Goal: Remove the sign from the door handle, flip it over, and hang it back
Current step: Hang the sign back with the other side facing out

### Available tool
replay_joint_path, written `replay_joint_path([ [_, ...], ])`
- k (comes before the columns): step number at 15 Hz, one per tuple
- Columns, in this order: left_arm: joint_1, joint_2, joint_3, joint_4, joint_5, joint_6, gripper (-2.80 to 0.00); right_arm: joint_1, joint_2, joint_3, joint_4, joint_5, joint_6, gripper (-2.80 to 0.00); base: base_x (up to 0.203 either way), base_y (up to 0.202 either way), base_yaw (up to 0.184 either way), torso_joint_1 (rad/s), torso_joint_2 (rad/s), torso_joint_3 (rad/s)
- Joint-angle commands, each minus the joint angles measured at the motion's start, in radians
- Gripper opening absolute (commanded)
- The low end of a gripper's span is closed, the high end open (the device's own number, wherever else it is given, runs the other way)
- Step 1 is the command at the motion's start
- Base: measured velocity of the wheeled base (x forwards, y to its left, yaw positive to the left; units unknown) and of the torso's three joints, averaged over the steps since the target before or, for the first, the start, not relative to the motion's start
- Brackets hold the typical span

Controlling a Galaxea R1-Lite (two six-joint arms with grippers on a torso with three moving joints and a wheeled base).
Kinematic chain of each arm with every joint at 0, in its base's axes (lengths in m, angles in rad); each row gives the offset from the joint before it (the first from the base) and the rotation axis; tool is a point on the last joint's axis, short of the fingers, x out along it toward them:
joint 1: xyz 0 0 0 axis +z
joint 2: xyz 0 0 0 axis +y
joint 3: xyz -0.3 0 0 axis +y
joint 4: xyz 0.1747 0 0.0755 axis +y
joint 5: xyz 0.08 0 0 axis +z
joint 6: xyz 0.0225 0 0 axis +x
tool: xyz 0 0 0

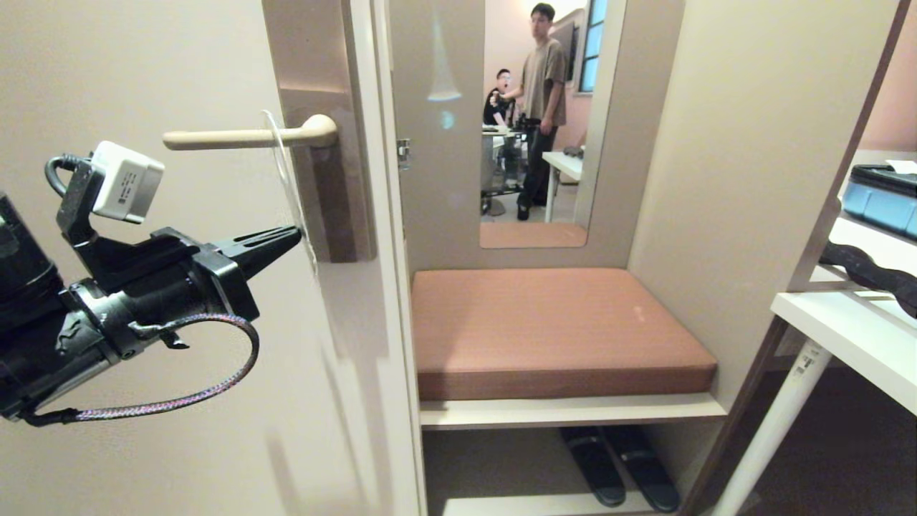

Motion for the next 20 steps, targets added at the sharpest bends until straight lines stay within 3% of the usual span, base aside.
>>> replay_joint_path([
  [1, -0.009, 0.013, -0.001, -0.013, -0.002, -0.002, -2.8, 0.001, 0.0, 0.0, 0.0, 0.0, -0.001, -2.8, 0.0, 0.0, 0.0, 0.0, 0.0, 0.0],
  [6, -0.009, 0.093, -0.062, -0.118, -0.002, -0.014, -2.8, 0.0, 0.0, 0.0, 0.0, 0.0, -0.001, -2.8, 0.0, 0.0, 0.0, 0.0, 0.0, 0.0],
  [20, -0.083, 0.116, -0.114, -0.148, -0.002, -0.063, -2.8, 0.001, 0.0, 0.0, 0.0, 0.0, -0.001, -2.8, 0.0, 0.0, 0.0, 0.0, 0.0, 0.0],
])
